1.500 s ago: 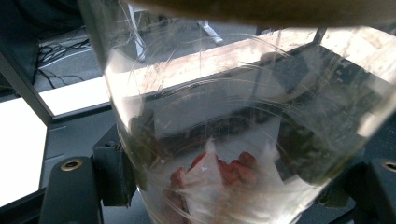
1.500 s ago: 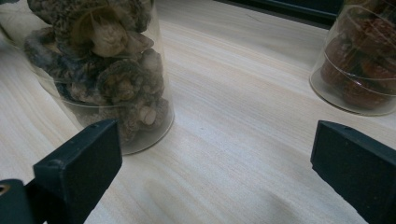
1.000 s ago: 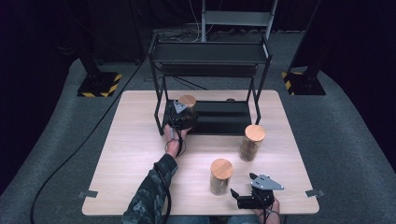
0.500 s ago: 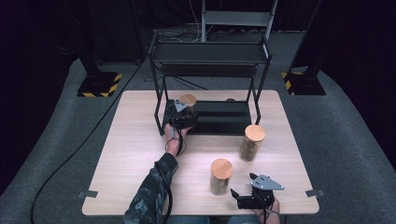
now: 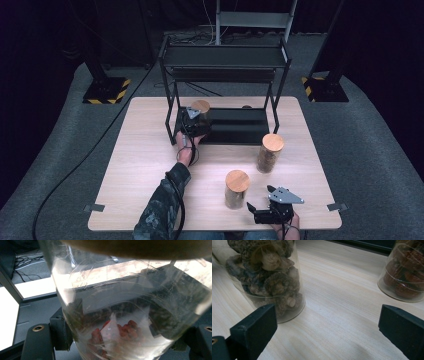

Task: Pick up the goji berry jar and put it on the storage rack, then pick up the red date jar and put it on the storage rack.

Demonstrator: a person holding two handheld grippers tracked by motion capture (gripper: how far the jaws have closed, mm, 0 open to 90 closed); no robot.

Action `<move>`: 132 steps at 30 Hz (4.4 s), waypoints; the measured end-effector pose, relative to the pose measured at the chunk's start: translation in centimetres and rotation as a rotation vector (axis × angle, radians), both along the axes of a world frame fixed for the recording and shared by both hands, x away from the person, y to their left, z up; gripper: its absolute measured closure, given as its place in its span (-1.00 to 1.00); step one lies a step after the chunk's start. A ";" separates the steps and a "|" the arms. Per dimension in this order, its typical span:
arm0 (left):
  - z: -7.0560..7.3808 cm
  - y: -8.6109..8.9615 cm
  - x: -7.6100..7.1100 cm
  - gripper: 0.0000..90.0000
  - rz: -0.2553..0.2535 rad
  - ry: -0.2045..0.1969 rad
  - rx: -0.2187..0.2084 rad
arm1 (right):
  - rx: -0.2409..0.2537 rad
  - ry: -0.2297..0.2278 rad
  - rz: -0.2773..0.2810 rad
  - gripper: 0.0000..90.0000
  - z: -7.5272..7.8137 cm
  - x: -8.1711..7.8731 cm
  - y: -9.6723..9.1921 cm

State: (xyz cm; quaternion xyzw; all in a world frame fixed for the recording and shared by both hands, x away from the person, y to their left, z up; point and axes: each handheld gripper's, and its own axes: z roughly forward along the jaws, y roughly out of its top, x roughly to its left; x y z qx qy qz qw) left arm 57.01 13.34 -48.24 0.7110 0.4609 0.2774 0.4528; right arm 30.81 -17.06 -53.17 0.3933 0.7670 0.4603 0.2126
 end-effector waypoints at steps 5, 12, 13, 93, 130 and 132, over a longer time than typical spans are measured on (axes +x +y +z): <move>0.0 0.0 0.1 -0.46 0.002 0.004 0.003 | 0.000 0.000 0.000 -0.97 0.0 0.0 0.0; 0.1 0.0 0.2 -0.46 0.003 0.009 0.004 | 0.000 -0.001 0.000 -0.97 0.0 0.0 0.0; 0.1 0.0 0.1 -0.46 0.005 0.007 0.005 | 0.000 -0.001 0.000 -0.97 0.0 0.0 0.0; -3.9 9.2 -16.8 -1.00 -0.140 0.313 0.150 | -0.004 0.008 -0.007 -0.98 0.0 0.1 0.1; -5.0 11.7 -19.1 -1.00 -0.030 0.281 0.168 | -0.013 -0.034 -0.041 -0.99 0.0 -0.4 0.2; -4.9 11.7 -19.0 -1.00 -0.028 0.281 0.168 | -0.014 -0.034 -0.044 -1.00 0.0 -0.4 0.3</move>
